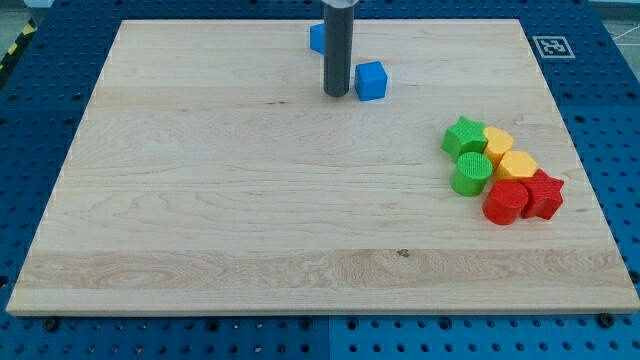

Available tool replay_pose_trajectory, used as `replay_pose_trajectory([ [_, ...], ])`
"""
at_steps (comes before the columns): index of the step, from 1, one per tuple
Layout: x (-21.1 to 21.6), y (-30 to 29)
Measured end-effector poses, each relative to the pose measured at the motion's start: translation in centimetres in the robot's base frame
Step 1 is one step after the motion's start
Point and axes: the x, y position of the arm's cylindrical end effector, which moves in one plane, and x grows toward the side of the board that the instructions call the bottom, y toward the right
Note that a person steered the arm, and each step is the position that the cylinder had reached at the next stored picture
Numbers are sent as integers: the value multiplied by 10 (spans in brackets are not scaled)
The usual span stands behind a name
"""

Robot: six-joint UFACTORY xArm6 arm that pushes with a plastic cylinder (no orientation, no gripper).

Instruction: Push the blue cube towards right

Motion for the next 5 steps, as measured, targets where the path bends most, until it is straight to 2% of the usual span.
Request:
replay_pose_trajectory([
  [3,0,119],
  [4,6,137],
  [5,31,110],
])
